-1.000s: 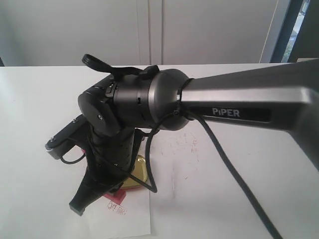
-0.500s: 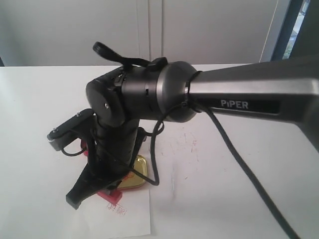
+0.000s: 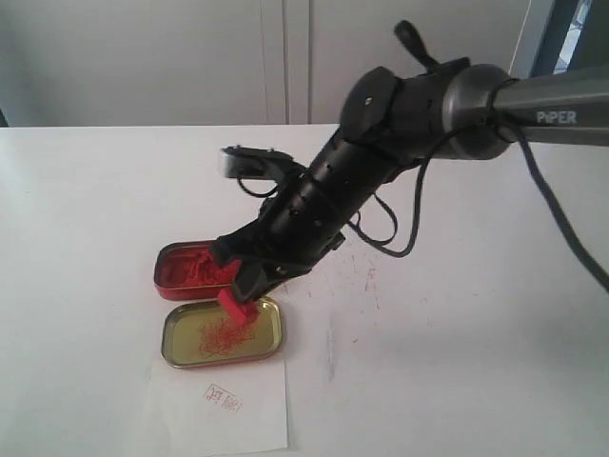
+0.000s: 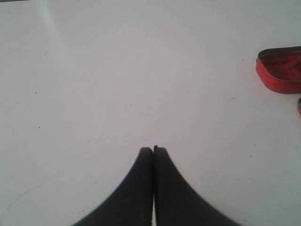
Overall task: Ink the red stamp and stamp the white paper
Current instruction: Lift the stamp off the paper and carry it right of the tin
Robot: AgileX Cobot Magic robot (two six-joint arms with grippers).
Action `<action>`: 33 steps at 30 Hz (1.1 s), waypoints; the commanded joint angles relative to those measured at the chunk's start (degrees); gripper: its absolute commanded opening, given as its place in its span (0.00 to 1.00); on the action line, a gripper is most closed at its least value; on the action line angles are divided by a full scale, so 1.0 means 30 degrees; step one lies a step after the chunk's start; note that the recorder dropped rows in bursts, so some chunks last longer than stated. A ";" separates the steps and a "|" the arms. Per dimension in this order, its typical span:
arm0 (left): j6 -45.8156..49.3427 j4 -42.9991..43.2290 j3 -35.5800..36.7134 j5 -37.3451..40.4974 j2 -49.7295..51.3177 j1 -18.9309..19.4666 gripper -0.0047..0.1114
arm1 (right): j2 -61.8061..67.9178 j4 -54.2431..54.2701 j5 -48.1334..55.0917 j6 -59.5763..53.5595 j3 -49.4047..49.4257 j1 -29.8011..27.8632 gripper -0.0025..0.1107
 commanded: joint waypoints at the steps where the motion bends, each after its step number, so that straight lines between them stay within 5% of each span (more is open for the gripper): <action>1: -0.0127 -0.0119 0.0080 -0.0065 -0.0098 0.0061 0.04 | -0.0248 0.2256 0.0157 -0.1885 0.0873 -0.2431 0.02; 8: -0.0127 -0.0119 0.0080 -0.0065 -0.0098 0.0061 0.04 | 0.1108 0.7450 -0.0190 -0.4016 0.1354 -0.6051 0.02; 17: -0.0127 -0.0119 0.0080 -0.0065 -0.0098 0.0061 0.04 | 0.3783 1.2199 0.0760 -0.4904 0.1354 -0.6197 0.02; 33: -0.0127 -0.0119 0.0080 -0.0065 -0.0098 0.0061 0.04 | 0.4556 1.2569 0.0683 -0.4365 0.1354 -0.6197 0.02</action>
